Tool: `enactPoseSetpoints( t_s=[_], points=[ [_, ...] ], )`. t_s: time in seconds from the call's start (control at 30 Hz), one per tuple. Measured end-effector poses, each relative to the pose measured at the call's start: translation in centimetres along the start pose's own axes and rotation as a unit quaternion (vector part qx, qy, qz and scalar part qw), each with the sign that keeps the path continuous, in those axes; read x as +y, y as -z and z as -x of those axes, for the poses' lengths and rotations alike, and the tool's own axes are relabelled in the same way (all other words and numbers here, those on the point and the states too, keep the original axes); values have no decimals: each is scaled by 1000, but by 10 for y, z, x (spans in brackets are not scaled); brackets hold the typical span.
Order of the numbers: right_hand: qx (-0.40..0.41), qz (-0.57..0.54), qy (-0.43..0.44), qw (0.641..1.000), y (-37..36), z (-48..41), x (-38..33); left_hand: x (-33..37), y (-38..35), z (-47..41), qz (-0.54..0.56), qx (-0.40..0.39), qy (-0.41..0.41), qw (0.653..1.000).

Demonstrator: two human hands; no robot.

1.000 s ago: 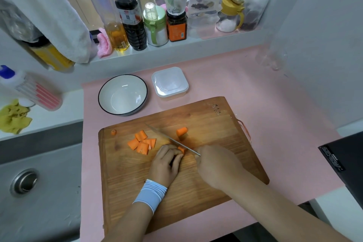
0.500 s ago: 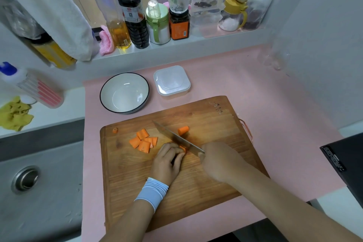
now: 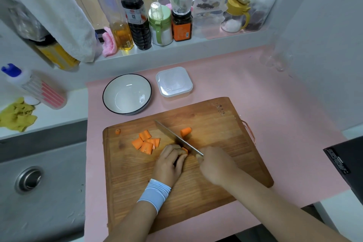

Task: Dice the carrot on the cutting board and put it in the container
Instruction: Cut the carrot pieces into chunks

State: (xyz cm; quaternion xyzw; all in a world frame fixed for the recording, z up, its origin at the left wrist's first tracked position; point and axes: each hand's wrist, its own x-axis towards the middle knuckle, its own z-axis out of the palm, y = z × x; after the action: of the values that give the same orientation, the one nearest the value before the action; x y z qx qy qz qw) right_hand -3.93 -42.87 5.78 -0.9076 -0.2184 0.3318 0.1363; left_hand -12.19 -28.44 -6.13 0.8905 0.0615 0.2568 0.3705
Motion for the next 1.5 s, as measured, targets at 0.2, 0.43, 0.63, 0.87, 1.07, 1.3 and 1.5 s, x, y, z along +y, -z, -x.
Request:
enactPoseSetpoints(
  t_s=[0.2,0.43,0.63,0.87,1.07,1.3,1.5],
  points=[
    [18,6,15,1000,-4,2,1,0,1,0,-4,4,-3,1000],
    [44,47,42,997,-5,11,1,0,1,1,-6,9,-4,1000],
    [87,57,86,991,0,28,5,1,1,0,-8,17,-3,1000],
    [102,49,87,990,-3,37,8,1,1,1,-15,22,-12,1000],
    [94,60,71,991,2,40,6,1,1,1,-12,18,-9,1000],
    [60,70,39,995,5,35,3,0,1,1,-10,7,-6,1000],
    [23,50,28,998,17,29,0,1,2,0,-9,1,4,1000]
  ],
)
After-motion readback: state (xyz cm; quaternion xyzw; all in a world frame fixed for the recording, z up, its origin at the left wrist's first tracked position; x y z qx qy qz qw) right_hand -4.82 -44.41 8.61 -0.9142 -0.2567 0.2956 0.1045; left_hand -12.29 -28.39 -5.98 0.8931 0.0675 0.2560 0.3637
